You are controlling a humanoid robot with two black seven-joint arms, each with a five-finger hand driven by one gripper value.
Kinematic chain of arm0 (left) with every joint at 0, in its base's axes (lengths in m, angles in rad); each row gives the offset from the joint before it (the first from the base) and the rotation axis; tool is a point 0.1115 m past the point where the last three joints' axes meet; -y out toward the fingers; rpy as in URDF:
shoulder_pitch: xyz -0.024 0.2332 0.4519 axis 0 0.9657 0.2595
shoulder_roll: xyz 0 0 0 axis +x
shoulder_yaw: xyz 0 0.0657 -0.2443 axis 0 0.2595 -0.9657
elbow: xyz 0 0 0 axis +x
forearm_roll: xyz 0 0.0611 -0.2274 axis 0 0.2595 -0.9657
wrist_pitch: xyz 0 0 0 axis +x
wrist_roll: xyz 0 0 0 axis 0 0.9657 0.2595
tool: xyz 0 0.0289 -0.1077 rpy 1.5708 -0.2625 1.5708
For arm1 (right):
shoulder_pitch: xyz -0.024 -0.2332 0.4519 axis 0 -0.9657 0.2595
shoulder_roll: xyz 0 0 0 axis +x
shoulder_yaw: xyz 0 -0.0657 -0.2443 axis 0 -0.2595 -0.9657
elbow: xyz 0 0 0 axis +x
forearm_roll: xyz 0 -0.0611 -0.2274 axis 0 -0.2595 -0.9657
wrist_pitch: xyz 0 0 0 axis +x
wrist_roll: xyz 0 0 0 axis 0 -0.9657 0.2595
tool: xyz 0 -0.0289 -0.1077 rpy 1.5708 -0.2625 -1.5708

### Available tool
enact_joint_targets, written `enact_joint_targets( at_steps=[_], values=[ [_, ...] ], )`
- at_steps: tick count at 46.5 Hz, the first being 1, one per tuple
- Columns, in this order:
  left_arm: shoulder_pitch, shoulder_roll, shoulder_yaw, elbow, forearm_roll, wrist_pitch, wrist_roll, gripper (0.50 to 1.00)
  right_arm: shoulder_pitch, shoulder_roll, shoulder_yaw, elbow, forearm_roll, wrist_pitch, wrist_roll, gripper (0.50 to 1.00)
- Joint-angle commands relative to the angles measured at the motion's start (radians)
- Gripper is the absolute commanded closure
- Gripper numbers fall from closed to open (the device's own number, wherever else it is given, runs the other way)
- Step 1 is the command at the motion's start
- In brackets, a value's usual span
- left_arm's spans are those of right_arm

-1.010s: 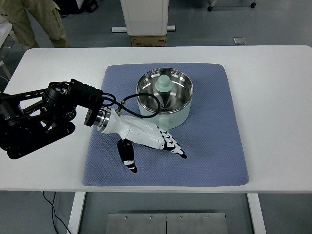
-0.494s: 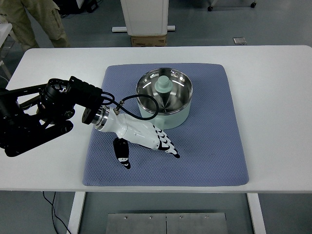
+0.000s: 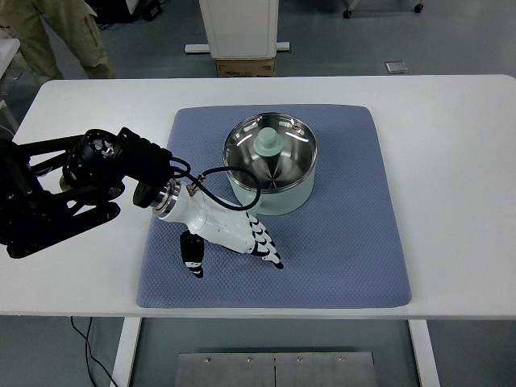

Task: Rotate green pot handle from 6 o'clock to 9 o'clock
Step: 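Press the left hand against the green handle's side, then push the handle with the left hand, rotating the pot clockwise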

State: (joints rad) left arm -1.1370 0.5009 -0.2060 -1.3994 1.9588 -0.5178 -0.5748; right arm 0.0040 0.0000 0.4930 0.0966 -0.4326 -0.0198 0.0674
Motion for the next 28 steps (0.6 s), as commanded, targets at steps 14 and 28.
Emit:
enact_joint_targets(
  at_steps=[14,28],
  values=[
    [-0.032,0.021,0.025,0.003,0.063,0.004,-0.031,0.500,-0.001,0.000,-0.001,0.000,0.000,0.000,0.000,0.500],
    [-0.049,0.034,0.030,0.013,0.170,0.007,-0.036,0.500,0.001,0.000,-0.001,0.000,0.000,0.000,-0.001,0.500]
  ],
)
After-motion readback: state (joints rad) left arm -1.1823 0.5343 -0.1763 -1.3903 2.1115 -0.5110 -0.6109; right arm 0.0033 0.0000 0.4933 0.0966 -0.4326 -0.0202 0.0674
